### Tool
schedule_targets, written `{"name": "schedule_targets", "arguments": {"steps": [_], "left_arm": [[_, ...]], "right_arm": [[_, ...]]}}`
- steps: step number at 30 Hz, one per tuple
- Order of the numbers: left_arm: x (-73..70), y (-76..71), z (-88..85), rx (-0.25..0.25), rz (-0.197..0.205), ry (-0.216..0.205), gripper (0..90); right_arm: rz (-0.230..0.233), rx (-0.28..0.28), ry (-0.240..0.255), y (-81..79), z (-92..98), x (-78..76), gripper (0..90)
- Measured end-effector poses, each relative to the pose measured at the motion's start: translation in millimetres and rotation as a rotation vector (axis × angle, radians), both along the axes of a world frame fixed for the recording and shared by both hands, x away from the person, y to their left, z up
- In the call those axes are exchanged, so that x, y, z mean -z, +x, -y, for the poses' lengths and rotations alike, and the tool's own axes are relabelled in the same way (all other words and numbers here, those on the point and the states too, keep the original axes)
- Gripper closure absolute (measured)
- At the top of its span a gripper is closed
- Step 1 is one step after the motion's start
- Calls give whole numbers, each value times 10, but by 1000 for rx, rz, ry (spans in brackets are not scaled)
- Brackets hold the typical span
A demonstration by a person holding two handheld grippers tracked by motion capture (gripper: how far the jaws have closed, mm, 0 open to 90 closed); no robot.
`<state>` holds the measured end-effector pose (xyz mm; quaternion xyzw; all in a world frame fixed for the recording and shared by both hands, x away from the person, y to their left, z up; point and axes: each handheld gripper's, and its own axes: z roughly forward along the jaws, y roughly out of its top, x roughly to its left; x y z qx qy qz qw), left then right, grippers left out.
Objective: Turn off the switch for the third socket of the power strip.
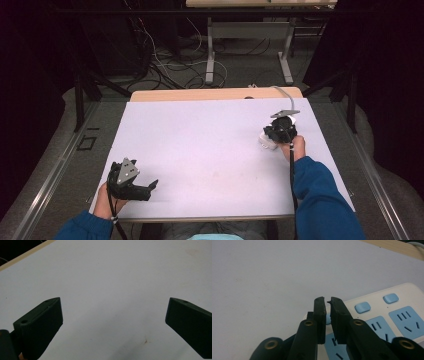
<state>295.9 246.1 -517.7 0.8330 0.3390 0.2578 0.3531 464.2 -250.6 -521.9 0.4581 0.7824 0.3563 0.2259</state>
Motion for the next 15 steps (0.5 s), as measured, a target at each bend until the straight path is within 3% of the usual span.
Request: {"name": "schedule_targets", "arguments": {"steps": [3, 7, 8, 15], "left_arm": [[-1, -7, -1, -5, 1, 1, 11], [-2, -9, -1, -8, 4, -2, 11], [-2, -6, -2, -6, 3, 2, 11], [1, -10, -4, -7, 4, -5, 11]], "right_arm": [[-5, -1, 8, -17, -2, -18, 727], [-2, -25, 30, -81, 25, -84, 516], [-2, -25, 30, -81, 25, -84, 516], [24, -51, 56, -212, 55, -177, 246]]}}
